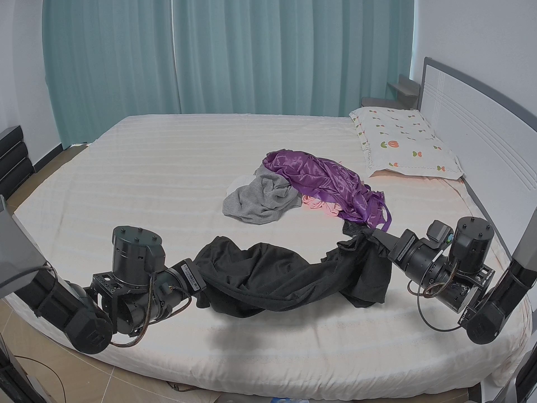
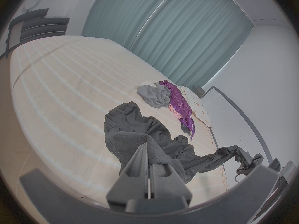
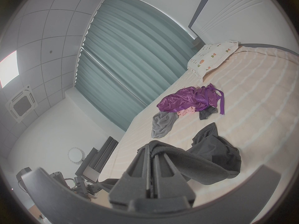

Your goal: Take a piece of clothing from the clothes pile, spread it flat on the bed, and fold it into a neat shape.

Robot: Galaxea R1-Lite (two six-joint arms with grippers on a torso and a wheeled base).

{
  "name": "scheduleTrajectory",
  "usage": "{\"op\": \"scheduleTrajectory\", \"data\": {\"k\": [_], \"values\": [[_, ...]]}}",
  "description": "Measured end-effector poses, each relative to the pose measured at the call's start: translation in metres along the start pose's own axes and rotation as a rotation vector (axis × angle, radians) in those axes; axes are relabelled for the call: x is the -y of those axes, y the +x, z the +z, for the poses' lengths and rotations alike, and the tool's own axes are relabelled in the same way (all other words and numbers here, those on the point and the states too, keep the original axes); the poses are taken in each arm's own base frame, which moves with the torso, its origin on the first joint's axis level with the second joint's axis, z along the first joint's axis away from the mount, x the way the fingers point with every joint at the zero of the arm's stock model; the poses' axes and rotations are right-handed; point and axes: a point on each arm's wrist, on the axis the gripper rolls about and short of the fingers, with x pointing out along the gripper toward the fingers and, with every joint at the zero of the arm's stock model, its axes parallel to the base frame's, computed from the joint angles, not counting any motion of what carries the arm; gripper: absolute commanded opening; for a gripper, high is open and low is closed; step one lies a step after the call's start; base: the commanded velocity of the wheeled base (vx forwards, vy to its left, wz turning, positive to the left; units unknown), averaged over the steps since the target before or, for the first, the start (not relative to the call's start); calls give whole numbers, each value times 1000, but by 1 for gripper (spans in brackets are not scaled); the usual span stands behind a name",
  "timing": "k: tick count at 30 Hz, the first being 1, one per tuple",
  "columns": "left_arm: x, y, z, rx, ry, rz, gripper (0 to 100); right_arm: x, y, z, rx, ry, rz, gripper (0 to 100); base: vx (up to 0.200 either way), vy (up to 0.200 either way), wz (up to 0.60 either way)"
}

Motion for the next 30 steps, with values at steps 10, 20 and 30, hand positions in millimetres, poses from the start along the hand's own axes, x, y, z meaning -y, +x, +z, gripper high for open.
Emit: {"op": "scheduleTrajectory", "data": {"k": [10, 20, 30], "values": [[-2, 0, -2, -5, -9, 9, 0, 3, 2, -3, -9, 1, -14, 0, -100, 0, 0], [0, 2, 2, 11, -45, 5, 0, 4, 0, -4, -11, 1, -21, 0, 0, 0, 0], [2, -1, 6, 24, -73, -7, 0, 4, 0, -2, -3, 0, -19, 0, 0, 140, 0]]}}
